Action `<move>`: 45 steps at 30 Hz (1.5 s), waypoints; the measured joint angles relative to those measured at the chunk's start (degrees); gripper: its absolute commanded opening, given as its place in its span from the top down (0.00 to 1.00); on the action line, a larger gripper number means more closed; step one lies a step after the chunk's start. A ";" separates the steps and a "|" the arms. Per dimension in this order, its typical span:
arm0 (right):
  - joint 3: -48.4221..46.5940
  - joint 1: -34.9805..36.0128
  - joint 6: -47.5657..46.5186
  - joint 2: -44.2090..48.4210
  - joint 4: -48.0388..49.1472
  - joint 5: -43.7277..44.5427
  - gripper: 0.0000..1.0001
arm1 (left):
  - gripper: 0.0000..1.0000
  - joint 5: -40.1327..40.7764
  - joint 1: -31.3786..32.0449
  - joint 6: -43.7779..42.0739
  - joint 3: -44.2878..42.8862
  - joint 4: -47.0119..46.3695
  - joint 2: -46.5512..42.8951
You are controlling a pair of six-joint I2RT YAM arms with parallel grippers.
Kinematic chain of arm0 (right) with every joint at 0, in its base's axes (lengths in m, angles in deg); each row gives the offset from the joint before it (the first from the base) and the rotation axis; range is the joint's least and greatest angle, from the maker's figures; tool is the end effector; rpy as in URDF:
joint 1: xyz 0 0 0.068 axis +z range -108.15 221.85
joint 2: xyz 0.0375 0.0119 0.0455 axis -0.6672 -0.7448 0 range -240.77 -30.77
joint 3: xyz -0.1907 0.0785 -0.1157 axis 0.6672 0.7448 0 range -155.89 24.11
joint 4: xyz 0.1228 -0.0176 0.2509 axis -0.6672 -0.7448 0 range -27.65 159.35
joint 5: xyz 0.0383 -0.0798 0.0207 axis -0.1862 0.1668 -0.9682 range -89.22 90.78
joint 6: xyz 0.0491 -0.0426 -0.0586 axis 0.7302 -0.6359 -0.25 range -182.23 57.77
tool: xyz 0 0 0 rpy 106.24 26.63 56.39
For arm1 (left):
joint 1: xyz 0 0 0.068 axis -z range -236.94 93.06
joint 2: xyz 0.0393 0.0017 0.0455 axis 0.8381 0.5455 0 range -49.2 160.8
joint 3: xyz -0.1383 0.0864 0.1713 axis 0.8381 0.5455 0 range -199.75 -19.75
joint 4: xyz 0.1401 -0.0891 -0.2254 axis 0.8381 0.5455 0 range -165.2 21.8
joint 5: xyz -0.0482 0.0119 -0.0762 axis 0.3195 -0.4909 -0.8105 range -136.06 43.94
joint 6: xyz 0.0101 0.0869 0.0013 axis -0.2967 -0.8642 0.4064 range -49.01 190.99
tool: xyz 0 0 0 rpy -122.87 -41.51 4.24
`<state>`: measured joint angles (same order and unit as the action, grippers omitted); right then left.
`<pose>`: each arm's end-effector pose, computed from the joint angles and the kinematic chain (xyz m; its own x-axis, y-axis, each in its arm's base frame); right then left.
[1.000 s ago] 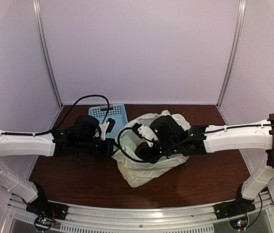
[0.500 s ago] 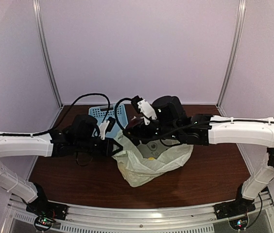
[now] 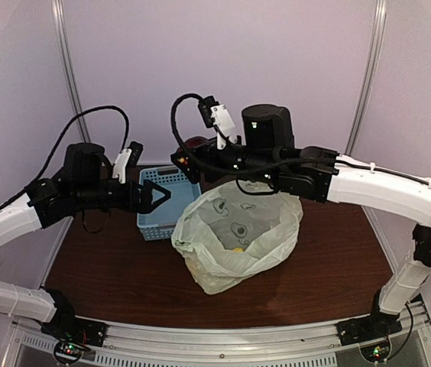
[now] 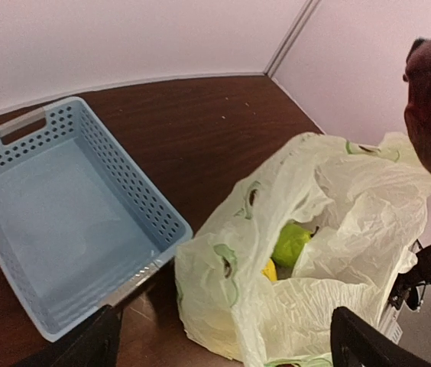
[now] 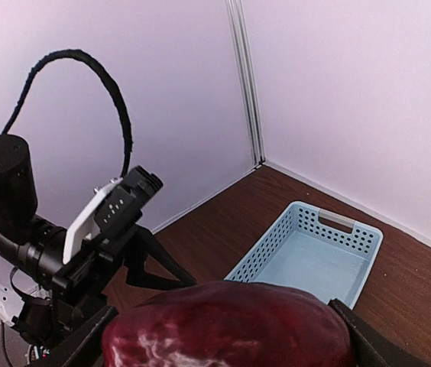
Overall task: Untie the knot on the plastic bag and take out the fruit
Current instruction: Place the fake fruit in the bin.
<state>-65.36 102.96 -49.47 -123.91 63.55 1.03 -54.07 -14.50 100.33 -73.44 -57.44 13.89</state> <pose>0.2176 0.3937 0.3573 -0.2704 -0.0332 -0.9622 -0.8343 0.5068 0.2170 0.2309 -0.2257 0.2625 -0.6659 -0.0486 -0.7445 0.4972 0.7150 -0.4914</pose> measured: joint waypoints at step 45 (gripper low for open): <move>-40.68 -8.46 0.55 -45.88 -22.49 -1.90 0.04 | 0.02 6.86 -28.37 -17.14 -2.29 9.25 1.57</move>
<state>-106.04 94.50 -48.93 -169.79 41.06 -0.87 -47.21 -42.87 83.19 -75.73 -48.20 15.46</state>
